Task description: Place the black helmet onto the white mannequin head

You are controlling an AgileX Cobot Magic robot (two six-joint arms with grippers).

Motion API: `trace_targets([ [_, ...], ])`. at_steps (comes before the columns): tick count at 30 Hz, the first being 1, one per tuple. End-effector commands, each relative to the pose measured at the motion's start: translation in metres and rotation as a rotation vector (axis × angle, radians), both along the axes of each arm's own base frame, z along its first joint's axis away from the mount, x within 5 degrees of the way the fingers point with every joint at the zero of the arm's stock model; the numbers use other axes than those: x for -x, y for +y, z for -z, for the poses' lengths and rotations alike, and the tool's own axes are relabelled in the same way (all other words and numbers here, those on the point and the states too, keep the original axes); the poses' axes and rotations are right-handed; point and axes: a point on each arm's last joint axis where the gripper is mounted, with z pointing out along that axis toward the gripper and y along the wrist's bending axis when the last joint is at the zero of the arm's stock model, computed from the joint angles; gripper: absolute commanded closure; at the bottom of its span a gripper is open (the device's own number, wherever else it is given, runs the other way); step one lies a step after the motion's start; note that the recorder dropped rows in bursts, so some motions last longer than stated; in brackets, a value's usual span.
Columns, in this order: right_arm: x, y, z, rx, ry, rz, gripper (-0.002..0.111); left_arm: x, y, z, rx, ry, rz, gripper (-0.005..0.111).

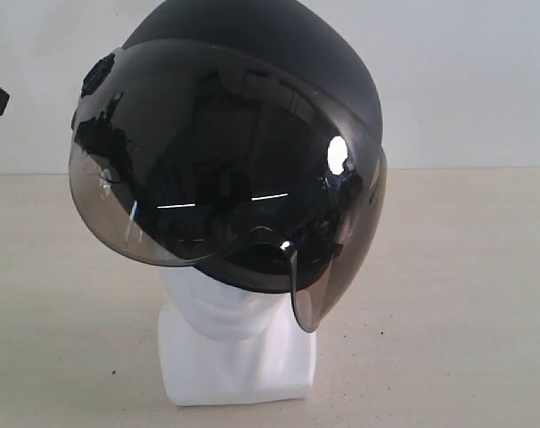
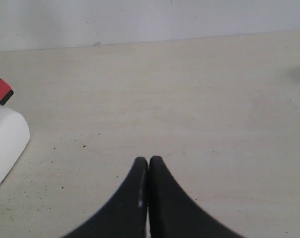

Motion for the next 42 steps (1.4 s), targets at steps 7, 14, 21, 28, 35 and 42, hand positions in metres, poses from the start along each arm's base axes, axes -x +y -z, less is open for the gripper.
trace_targets([
  [7, 0.000, 0.000, -0.001, 0.007, -0.017, 0.004, 0.108, -0.029, 0.009, 0.020, 0.362, -0.056, 0.299, 0.102],
  [14, 0.000, 0.000, -0.001, 0.007, -0.017, 0.004, 0.108, -0.028, 0.010, 0.019, 0.324, -0.072, 0.319, 0.100],
  [21, 0.000, 0.000, -0.001, 0.007, -0.017, 0.004, 0.108, -0.027, -0.011, 0.020, 0.315, -0.053, 0.384, 0.045],
  [28, 0.000, 0.000, -0.001, 0.007, -0.017, 0.004, 0.108, -0.020, -0.043, 0.029, 0.213, 0.003, 0.517, 0.022],
  [35, 0.000, 0.000, -0.001, 0.007, -0.017, 0.004, 0.108, -0.020, -0.045, 0.032, 0.203, 0.038, 0.510, 0.023],
  [42, 0.000, 0.000, -0.001, 0.007, -0.017, 0.004, 0.108, -0.024, -0.054, 0.040, 0.216, 0.074, 0.530, 0.052],
])
